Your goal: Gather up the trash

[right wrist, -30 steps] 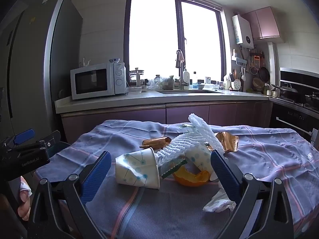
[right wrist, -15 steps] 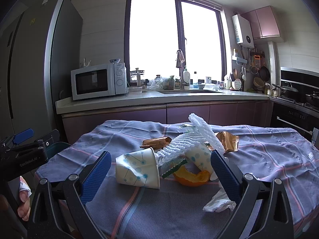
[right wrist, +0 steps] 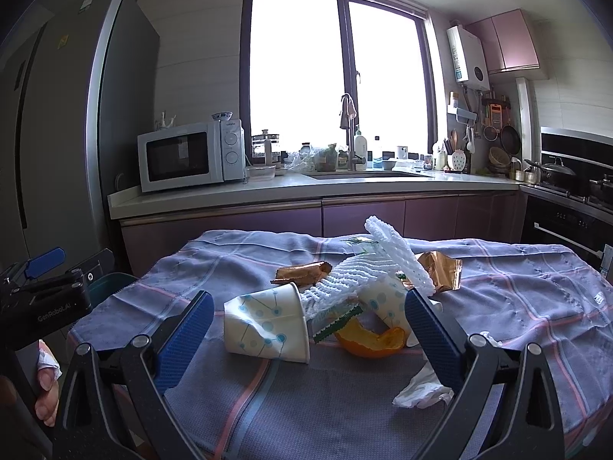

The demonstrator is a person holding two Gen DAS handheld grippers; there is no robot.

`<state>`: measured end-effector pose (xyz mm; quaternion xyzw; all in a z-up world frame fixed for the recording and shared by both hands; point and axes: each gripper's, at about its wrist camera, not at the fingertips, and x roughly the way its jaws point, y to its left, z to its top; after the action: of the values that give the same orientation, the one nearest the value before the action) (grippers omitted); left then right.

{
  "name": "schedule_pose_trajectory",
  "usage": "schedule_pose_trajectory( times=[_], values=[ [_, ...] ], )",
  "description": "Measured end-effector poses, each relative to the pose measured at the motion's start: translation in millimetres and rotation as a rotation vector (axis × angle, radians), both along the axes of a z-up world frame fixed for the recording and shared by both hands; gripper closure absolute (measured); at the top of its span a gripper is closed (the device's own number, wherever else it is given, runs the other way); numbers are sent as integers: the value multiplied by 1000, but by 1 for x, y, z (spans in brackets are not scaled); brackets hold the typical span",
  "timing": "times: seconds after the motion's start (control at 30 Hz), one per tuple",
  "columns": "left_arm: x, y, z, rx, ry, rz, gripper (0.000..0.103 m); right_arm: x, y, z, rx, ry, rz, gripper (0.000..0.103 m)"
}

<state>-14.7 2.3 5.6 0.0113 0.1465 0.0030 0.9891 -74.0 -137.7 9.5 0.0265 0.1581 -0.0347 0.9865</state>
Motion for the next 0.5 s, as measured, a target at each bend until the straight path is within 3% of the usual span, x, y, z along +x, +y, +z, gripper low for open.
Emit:
schedule_pose_trajectory(
  times=[0.5],
  values=[
    [0,3,1,-14,1,2,6,2,1,-1,3,2,3,7]
  ],
)
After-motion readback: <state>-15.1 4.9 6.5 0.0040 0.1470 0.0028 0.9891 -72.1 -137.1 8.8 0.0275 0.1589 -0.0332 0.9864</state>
